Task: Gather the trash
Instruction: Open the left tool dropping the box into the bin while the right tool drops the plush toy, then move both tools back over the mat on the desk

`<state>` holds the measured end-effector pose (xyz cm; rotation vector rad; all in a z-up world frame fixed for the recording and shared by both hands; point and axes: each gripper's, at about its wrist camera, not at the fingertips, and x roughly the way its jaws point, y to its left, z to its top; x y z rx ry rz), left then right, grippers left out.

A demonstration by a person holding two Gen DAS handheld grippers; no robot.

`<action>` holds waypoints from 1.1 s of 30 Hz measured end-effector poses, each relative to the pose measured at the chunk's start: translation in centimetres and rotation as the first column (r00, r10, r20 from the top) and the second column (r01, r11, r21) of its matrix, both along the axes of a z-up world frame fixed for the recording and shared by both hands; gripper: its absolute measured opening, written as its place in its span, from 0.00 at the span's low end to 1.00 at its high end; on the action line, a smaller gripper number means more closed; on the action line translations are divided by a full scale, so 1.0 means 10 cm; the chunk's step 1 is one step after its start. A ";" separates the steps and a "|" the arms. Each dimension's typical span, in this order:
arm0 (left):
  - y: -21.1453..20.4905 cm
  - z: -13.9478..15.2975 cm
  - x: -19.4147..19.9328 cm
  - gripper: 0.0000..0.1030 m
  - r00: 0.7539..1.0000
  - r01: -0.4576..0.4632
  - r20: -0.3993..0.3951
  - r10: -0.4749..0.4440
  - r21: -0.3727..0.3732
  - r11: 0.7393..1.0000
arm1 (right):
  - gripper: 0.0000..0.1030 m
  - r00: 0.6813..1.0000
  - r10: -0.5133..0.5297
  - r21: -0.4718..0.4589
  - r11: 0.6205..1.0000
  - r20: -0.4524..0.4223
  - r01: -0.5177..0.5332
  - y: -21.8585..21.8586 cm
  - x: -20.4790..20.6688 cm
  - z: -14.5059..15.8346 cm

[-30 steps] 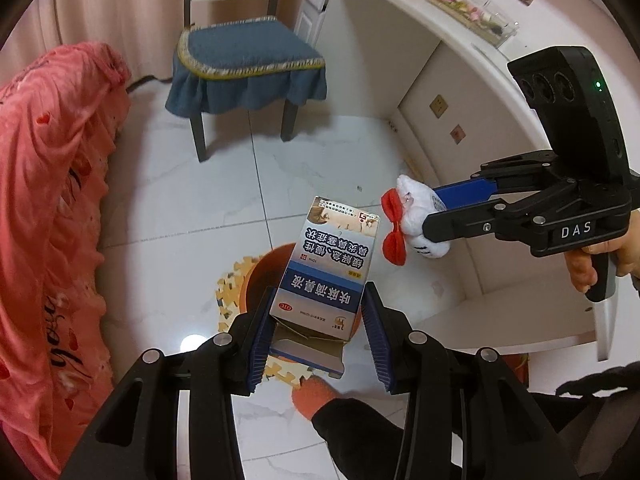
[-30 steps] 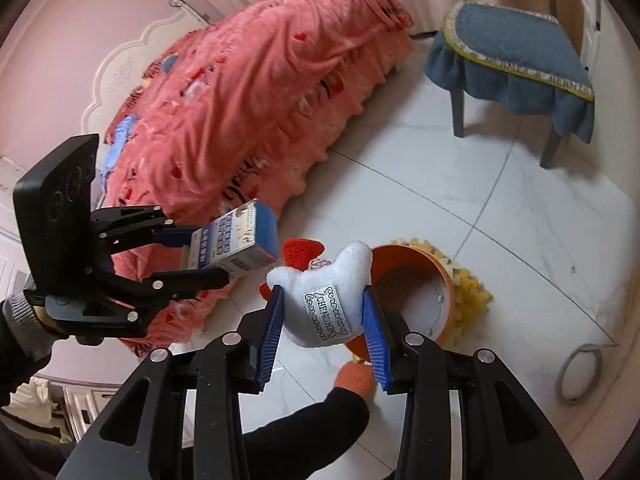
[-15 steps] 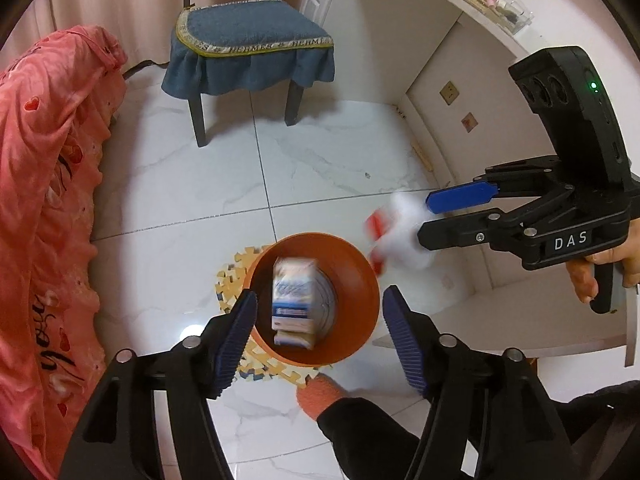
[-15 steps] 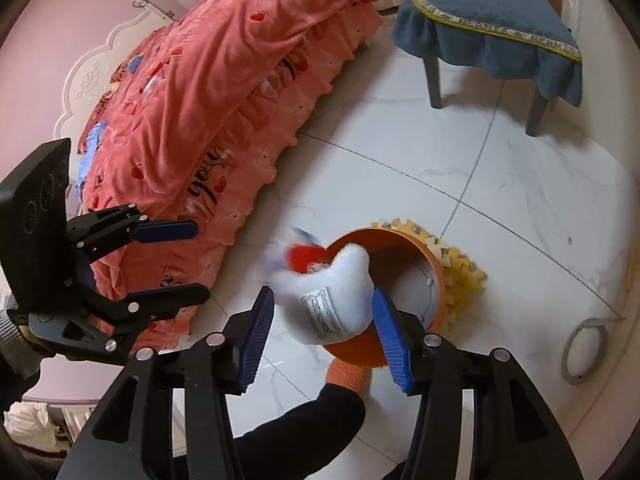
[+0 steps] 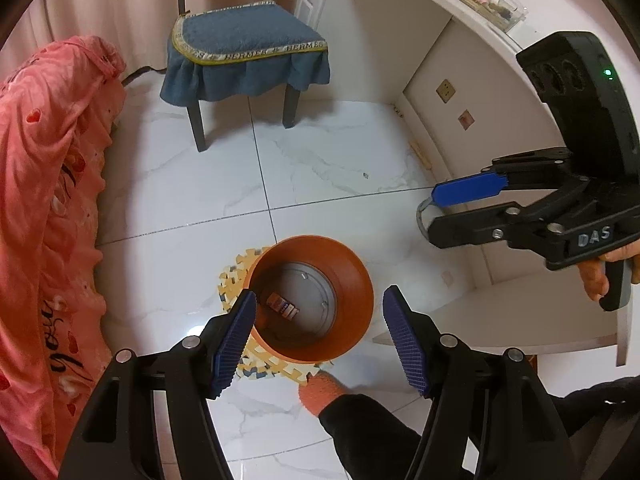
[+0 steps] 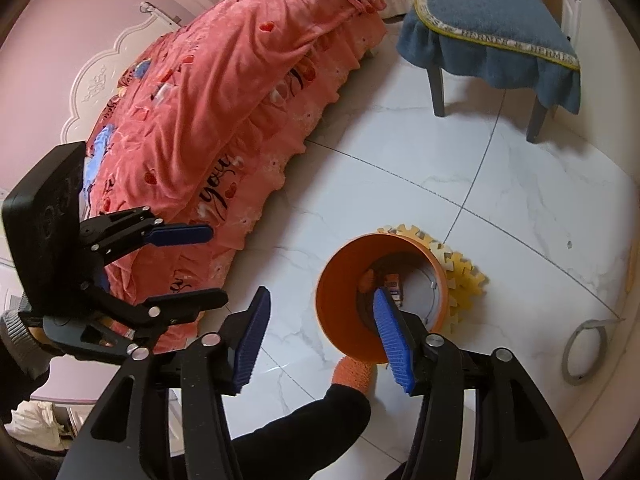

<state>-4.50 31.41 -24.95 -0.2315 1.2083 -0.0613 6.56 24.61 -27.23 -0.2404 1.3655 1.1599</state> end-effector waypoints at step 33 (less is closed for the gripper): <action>-1.71 1.96 0.13 0.92 0.938 0.196 0.245 -0.245 0.207 0.958 | 0.95 0.930 -0.256 0.222 0.954 0.263 0.200 -2.58 -0.26 2.39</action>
